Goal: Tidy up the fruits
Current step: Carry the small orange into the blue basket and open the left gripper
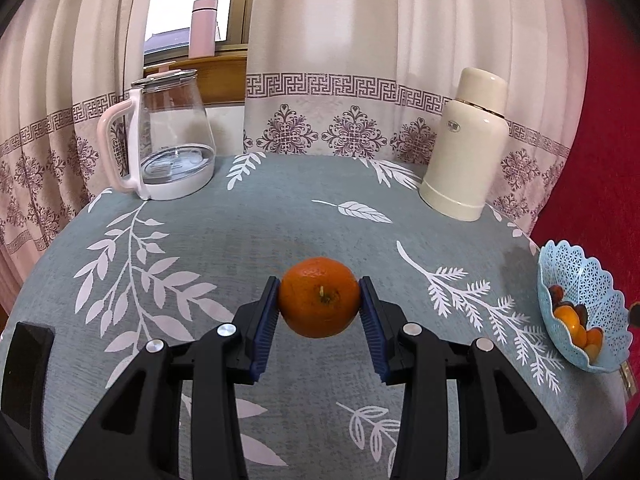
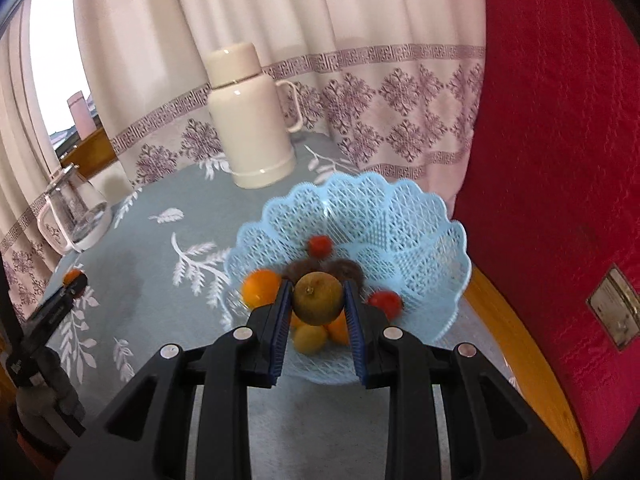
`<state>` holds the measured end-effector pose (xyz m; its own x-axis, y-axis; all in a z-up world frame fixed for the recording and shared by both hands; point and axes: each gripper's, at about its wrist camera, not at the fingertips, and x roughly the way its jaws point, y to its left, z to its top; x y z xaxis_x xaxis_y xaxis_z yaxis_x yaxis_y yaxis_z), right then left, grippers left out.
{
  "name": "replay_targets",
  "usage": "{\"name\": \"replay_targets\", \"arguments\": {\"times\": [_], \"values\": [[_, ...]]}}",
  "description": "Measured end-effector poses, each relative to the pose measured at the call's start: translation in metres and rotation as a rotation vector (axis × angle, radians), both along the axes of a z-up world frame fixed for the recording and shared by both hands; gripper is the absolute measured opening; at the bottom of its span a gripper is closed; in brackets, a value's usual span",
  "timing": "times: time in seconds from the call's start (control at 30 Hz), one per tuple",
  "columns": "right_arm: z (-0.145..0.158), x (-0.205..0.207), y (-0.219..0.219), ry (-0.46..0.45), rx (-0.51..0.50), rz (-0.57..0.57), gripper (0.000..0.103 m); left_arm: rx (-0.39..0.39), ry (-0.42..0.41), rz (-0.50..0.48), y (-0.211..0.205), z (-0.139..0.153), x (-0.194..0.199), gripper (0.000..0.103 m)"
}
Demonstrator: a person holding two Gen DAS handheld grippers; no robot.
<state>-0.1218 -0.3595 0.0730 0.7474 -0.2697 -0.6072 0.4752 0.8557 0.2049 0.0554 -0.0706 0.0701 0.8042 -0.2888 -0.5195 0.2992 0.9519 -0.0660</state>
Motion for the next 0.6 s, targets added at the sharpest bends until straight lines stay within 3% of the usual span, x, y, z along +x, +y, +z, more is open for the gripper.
{"name": "replay_targets", "arguments": {"times": [0.5,0.6], "values": [[-0.017,-0.011,-0.016,0.019,0.001,-0.063,0.028,-0.006,0.01,-0.012,-0.003,-0.003,0.001,0.041],[-0.016,-0.016,-0.017,0.003,-0.003,-0.078,0.033,-0.002,0.01,-0.02,-0.005,-0.004,0.0,0.041]]}}
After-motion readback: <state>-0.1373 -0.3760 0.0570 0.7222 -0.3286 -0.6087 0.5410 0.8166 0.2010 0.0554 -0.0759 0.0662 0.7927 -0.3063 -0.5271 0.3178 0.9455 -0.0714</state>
